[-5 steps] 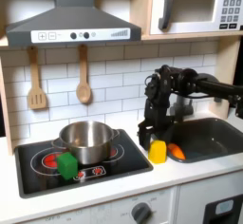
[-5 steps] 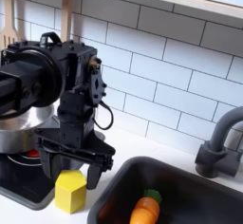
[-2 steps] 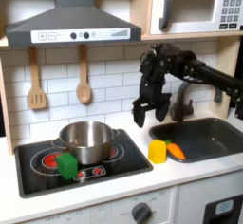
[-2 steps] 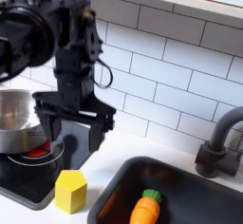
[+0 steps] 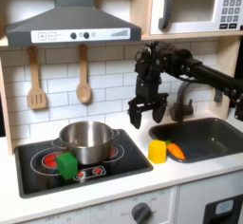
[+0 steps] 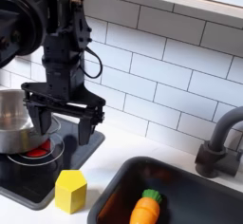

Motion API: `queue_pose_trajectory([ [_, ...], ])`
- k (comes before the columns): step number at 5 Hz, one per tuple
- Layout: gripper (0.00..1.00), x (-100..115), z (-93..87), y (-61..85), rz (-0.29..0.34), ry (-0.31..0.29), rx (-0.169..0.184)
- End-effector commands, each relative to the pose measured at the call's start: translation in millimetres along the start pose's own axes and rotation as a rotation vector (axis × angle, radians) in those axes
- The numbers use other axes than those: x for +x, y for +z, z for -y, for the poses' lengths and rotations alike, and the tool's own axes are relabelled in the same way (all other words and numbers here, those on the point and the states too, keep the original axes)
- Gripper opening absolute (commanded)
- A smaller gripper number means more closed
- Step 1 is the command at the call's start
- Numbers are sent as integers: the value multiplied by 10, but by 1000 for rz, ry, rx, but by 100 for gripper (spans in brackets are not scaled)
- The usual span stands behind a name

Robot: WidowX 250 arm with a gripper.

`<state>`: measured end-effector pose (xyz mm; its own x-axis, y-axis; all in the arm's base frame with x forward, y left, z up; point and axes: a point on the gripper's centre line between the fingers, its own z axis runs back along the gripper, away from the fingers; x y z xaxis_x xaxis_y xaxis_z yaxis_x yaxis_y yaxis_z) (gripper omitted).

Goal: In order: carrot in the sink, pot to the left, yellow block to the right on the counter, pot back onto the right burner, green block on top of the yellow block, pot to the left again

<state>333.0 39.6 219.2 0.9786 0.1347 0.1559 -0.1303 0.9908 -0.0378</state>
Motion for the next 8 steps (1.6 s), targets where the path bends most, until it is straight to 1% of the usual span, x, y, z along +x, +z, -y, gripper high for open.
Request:
queue_pose_trajectory([
  [1,100,-193,-315,115,-1,50,31],
  [2,100,-260,-454,128,-1,73,53],
  [3,100,-299,-604,132,6,135,66],
  [4,100,-265,-746,110,7,185,82],
  [5,100,-267,-860,114,13,221,96],
  [6,100,-220,-958,68,8,245,100],
  [7,100,-154,-1094,30,9,278,111],
  [8,100,-103,-1228,-47,-10,304,115],
])
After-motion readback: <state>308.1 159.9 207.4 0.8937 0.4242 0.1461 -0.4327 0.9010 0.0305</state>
